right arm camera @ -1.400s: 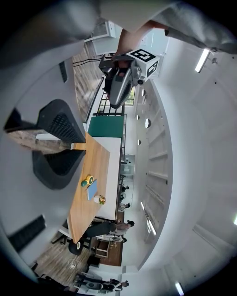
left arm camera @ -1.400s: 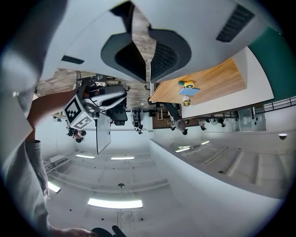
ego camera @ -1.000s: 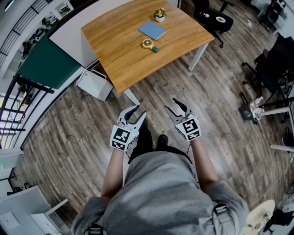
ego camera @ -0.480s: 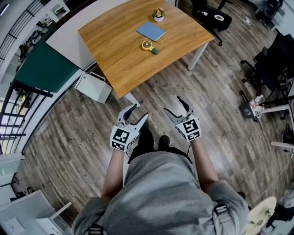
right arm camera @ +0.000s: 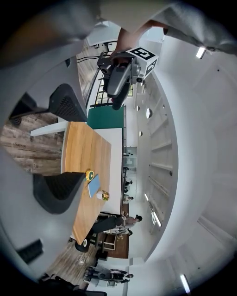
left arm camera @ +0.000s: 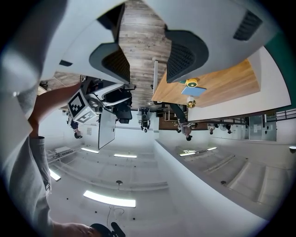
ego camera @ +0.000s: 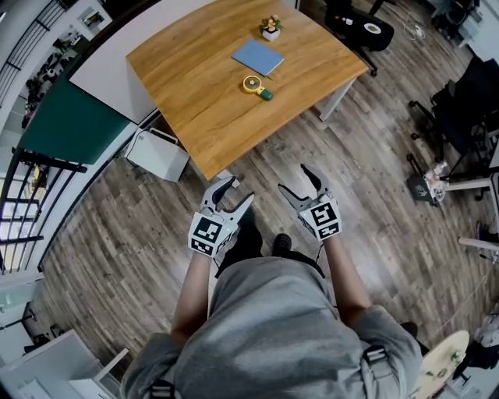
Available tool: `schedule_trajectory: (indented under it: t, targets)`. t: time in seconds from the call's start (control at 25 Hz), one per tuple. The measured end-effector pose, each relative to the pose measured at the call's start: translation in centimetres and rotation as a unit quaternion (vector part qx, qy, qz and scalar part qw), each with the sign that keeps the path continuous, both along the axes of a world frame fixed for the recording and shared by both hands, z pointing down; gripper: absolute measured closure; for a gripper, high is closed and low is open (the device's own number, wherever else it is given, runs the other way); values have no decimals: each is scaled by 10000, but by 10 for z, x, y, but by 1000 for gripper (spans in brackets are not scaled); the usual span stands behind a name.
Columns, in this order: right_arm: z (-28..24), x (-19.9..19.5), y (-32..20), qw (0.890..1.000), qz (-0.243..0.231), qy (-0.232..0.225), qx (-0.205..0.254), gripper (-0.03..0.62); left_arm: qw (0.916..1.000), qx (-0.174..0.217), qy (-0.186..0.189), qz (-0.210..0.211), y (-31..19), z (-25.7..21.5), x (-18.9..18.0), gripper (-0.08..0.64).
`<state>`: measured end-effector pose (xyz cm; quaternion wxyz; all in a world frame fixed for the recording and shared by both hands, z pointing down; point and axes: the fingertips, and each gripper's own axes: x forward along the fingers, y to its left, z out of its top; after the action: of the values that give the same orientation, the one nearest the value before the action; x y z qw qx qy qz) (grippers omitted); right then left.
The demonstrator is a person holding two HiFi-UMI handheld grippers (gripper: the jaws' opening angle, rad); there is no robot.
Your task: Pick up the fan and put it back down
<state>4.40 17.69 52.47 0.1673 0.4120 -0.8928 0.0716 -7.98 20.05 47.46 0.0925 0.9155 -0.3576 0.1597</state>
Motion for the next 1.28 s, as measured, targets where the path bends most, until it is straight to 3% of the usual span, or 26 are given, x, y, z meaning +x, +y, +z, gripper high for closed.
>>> schedule_trajectory:
  t: [0.64,1.28]
  targets:
    - [-1,-43,-82,9994,343,-20,-45,245,9992,-121,62,389,-89,7,-39,310]
    - [-2,-86,-123,9978,653,14,75,247,9975,-37,8,706,-133,9,-83,310]
